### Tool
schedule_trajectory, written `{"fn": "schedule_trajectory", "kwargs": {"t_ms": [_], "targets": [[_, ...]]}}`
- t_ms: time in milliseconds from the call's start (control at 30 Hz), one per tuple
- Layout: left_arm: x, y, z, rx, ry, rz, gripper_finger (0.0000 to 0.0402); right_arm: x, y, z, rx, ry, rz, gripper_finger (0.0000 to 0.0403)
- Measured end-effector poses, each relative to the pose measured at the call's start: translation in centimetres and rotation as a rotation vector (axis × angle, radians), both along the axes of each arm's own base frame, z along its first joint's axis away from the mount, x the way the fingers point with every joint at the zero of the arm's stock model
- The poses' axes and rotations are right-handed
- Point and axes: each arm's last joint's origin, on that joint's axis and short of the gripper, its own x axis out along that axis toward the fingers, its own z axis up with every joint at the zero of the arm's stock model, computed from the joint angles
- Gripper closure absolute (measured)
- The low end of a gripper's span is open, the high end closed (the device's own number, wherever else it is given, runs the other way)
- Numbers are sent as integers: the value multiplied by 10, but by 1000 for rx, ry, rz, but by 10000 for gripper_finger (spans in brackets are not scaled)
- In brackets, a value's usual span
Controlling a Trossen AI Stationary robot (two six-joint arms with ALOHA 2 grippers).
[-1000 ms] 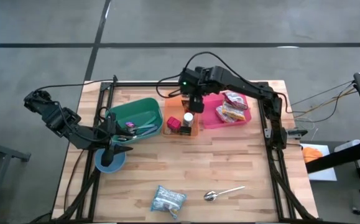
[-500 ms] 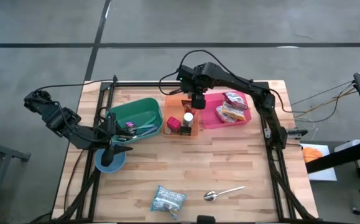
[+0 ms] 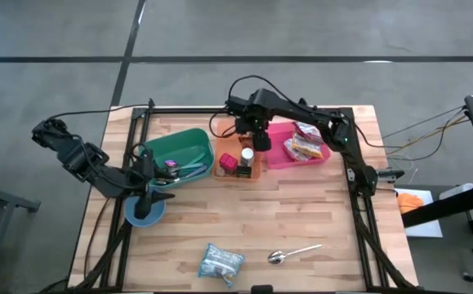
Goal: Pick & Place Food Item
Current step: Put the green seasoning bottle into the orange bin
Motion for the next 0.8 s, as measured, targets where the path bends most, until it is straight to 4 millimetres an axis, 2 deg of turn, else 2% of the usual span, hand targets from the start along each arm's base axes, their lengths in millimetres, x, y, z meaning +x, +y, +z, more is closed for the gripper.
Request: {"fn": "schedule_trajectory", "kwargs": {"t_ms": [800], "targets": [[2,-1,0,-35,-20,15,131,8,3,-4,109,-95,-5,205]]}}
